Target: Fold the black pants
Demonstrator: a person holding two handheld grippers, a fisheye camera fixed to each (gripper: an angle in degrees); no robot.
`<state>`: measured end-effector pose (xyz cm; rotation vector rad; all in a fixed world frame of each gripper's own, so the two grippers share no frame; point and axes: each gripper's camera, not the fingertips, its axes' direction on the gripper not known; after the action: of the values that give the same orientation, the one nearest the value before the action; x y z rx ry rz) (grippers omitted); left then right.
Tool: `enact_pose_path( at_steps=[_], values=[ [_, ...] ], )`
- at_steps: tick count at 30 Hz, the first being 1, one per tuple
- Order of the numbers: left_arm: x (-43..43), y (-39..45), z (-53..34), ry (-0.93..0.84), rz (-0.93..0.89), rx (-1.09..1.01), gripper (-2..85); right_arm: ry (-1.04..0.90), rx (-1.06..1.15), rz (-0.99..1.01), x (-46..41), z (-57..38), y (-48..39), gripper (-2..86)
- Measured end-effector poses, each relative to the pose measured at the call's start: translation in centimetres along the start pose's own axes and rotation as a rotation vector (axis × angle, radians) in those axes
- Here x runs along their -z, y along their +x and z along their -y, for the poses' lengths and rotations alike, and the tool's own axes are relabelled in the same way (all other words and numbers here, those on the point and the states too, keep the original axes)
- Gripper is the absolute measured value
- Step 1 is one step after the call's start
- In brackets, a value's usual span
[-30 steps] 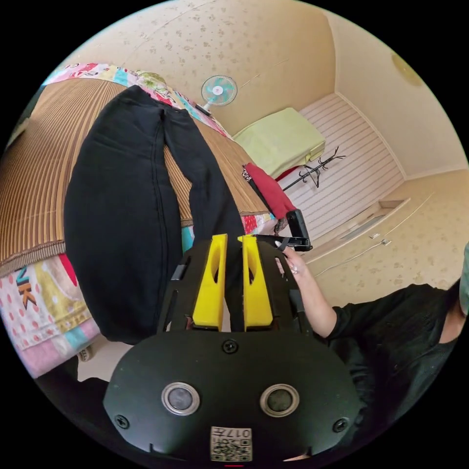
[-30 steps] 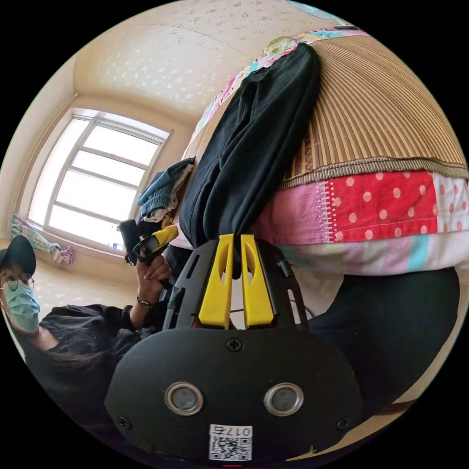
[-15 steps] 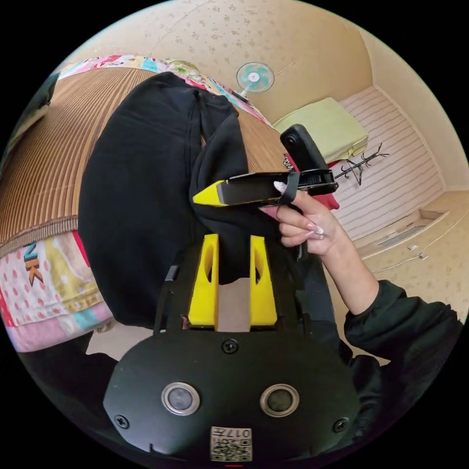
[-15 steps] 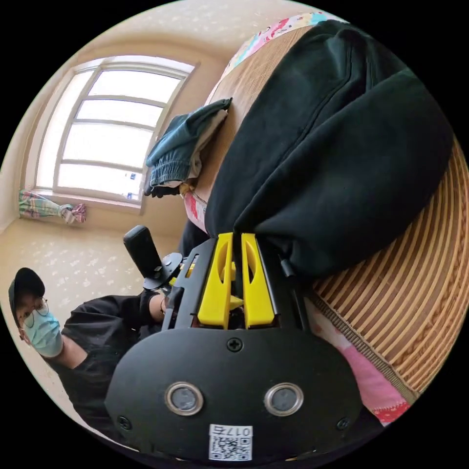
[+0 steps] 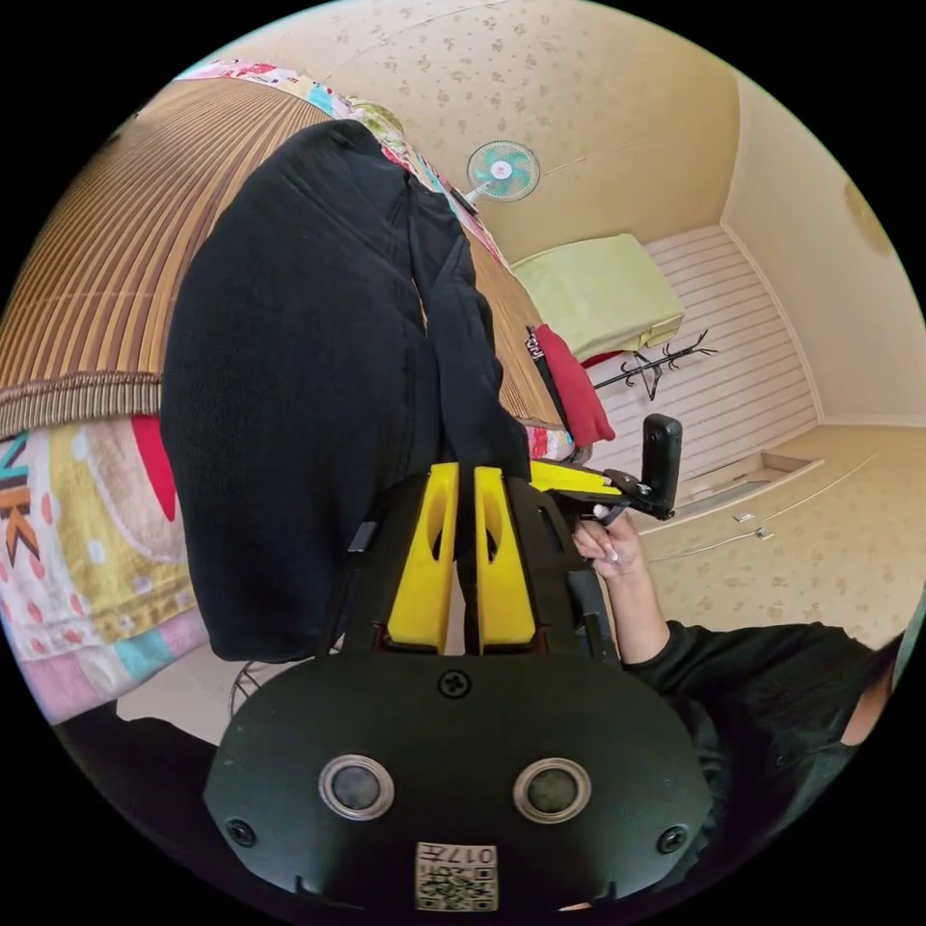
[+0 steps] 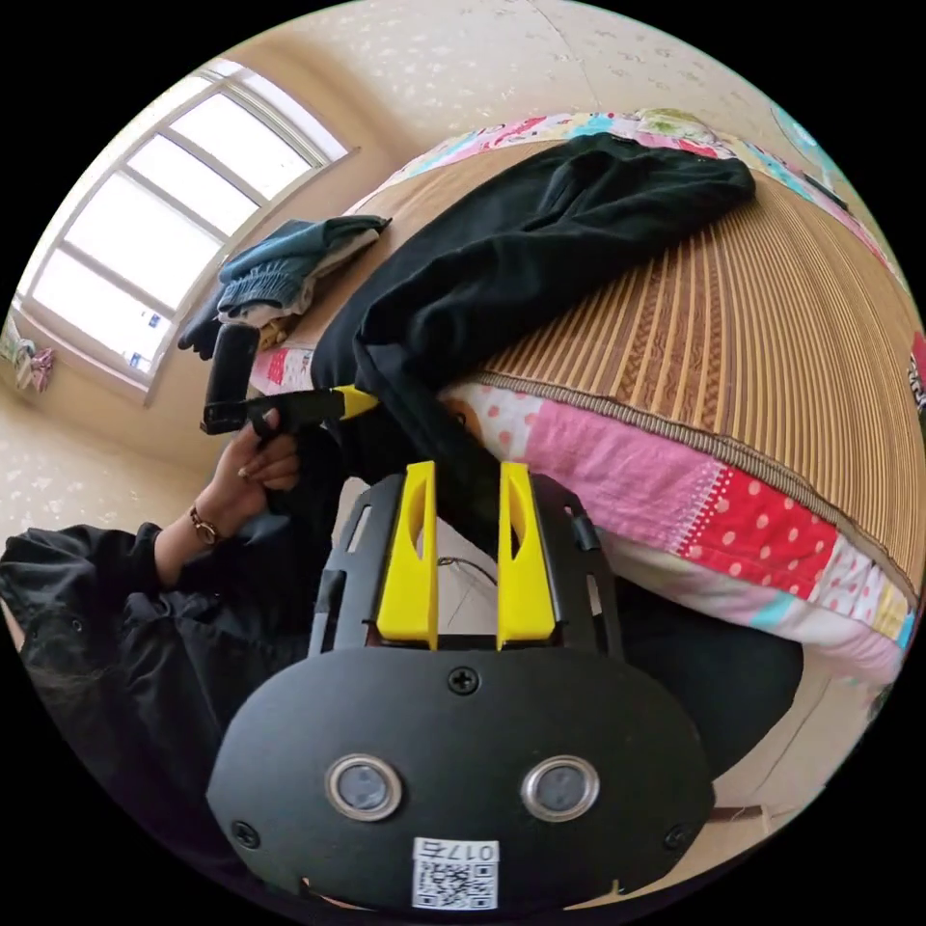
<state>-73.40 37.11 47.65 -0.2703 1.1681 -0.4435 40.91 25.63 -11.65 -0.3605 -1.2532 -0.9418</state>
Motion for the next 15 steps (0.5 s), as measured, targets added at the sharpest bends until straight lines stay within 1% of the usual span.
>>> enact_pose_path(
  at_steps=[2,4,6,8,10,14,15],
  values=[
    [0.3,0.4,0.1,-0.011,-0.019,-0.004,5.6,0.053,0.003,0.072,0.3,-1.8,-0.7,4.5],
    [1.3,1.4,0.0,-0.001,-0.03,-0.001,9.8,0.107,0.016,0.092,1.0,-3.4,-1.9,3.9],
    [3.7,4.0,-0.1,0.043,-0.101,-0.024,15.8,0.137,0.051,0.127,1.8,-4.6,-4.1,3.4],
    [5.4,6.3,0.0,0.067,-0.117,-0.054,16.3,0.152,0.132,0.167,2.2,-5.0,-6.5,3.1],
    [6.3,8.6,0.2,0.051,-0.074,-0.069,16.5,0.144,0.215,0.21,2.3,-5.0,-8.8,3.0],
    [4.2,11.2,0.8,-0.13,-0.02,-0.106,17.3,0.184,0.456,0.381,1.3,-5.1,-12.2,3.0],
    [2.9,11.4,0.7,-0.184,0.02,-0.115,16.6,0.159,0.454,0.386,0.4,-4.6,-11.9,3.1]
  ],
)
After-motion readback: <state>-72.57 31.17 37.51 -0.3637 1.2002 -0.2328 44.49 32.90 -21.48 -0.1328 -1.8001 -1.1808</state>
